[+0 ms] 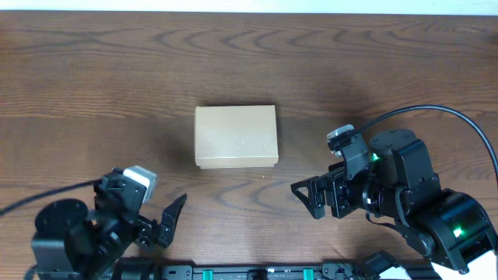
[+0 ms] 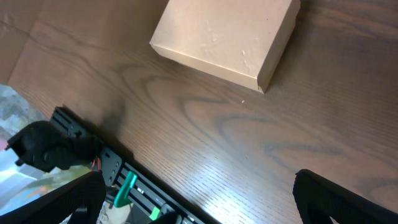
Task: Pack container
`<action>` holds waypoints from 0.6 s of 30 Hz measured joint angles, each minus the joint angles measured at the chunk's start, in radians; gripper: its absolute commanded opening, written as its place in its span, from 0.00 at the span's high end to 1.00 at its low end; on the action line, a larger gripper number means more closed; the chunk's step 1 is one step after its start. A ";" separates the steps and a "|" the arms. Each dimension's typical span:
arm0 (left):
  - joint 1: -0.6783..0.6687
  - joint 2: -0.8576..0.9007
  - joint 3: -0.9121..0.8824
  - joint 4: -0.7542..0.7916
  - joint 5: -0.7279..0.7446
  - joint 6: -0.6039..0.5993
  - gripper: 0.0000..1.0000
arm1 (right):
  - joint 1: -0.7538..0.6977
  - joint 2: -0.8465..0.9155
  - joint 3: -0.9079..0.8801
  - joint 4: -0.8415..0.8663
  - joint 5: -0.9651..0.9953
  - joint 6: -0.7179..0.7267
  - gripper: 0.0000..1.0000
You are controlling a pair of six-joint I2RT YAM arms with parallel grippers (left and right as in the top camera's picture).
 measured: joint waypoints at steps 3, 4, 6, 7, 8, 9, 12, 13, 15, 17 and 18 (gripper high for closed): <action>0.000 -0.081 -0.136 0.130 -0.009 -0.005 0.05 | 0.000 0.000 0.000 0.000 0.000 0.000 0.01; 0.002 -0.110 -0.185 0.177 -0.013 -0.016 0.05 | 0.000 0.000 0.000 0.000 0.000 0.000 0.01; 0.009 -0.172 -0.284 0.257 -0.024 -0.051 0.05 | 0.000 0.000 0.000 0.000 0.000 0.000 0.01; 0.016 -0.199 -0.328 0.292 -0.029 -0.072 0.05 | 0.000 0.000 0.000 0.000 0.000 0.000 0.01; 0.023 -0.229 -0.373 0.325 -0.037 -0.096 0.05 | 0.000 0.000 0.000 0.000 0.000 0.000 0.01; 0.030 -0.259 -0.421 0.356 -0.045 -0.117 0.05 | 0.000 0.000 0.000 0.000 0.000 0.000 0.01; 0.047 -0.333 -0.543 0.401 -0.058 -0.160 0.05 | 0.000 0.000 0.000 0.000 0.000 0.000 0.01; 0.050 -0.351 -0.575 0.410 -0.059 -0.171 0.05 | 0.000 0.000 0.000 0.000 0.000 0.000 0.01; 0.057 -0.382 -0.633 0.425 -0.067 -0.190 0.05 | 0.000 0.000 0.000 0.000 0.000 0.000 0.01; 0.060 -0.405 -0.681 0.441 -0.070 -0.204 0.04 | 0.000 0.000 0.000 0.000 0.000 0.000 0.01; 0.061 -0.414 -0.704 0.453 -0.073 -0.212 0.05 | 0.000 0.000 0.000 -0.001 0.000 0.000 0.01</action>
